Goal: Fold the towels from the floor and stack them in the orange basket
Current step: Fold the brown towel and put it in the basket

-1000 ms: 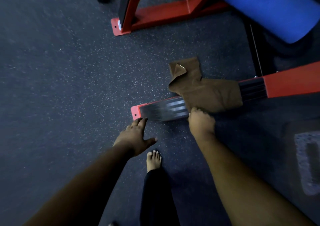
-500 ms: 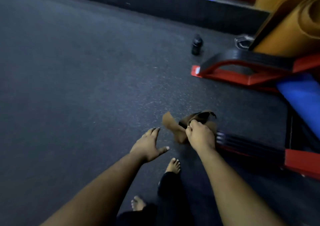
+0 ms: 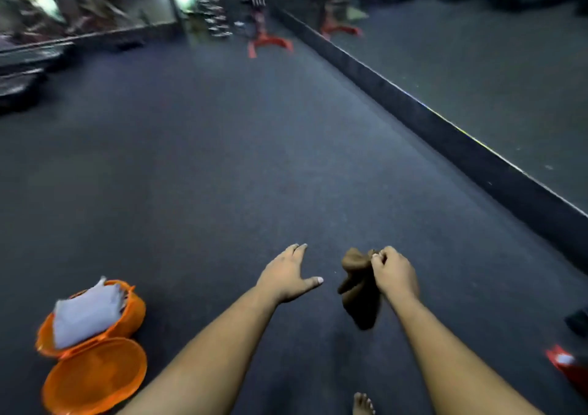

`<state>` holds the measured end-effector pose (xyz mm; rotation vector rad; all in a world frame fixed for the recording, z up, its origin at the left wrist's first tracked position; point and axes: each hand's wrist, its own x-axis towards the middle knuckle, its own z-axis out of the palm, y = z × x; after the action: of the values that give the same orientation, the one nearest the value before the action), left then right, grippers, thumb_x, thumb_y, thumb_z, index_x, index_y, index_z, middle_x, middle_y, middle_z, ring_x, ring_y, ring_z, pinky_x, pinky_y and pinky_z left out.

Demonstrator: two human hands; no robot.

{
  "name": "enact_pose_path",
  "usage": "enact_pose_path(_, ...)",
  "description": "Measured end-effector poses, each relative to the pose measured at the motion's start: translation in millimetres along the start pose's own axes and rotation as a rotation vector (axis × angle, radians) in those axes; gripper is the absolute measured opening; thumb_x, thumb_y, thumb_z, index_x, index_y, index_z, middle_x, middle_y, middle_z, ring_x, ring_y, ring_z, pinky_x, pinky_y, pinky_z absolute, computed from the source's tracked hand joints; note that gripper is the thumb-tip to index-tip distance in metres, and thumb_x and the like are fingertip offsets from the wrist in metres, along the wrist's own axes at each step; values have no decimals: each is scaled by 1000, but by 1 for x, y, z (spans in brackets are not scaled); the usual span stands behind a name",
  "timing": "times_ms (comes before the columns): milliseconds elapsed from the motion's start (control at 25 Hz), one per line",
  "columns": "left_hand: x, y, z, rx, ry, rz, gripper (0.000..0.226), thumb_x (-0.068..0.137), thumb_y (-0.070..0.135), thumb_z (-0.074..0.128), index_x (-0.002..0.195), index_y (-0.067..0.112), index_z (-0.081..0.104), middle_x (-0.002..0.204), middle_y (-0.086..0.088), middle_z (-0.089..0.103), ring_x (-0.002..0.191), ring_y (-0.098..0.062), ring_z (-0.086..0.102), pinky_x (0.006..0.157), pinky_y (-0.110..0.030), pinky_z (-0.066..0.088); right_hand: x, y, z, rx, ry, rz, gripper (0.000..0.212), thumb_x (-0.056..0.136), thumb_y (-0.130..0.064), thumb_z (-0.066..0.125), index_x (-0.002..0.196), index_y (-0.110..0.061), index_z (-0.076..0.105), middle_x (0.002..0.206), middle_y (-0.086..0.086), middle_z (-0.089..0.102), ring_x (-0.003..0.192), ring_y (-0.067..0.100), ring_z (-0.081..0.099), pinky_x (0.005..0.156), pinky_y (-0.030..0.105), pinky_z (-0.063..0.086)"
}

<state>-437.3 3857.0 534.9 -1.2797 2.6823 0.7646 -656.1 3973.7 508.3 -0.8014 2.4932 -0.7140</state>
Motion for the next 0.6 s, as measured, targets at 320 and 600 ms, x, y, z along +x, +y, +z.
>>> enact_pose_path(320, -41, -148, -92, -95, 285, -422, 99, 89, 68, 59, 163, 20, 14, 170, -5, 16, 155, -23, 20, 121, -39, 26, 30, -233, 78, 28, -246, -449, 27, 96, -35, 56, 79, -16, 52, 84, 7, 59, 86, 33, 61, 68, 35, 38)
enact_pose_path(600, -63, -224, -122, -199, 446, -744, 101, 87, 70, 61, 162, 21, 14, 170, -6, 14, 155, -24, 19, 125, -37, 22, 34, -387, 160, 44, -496, -748, 23, 97, -32, 52, 79, -18, 53, 90, 6, 66, 85, 30, 60, 68, 36, 43)
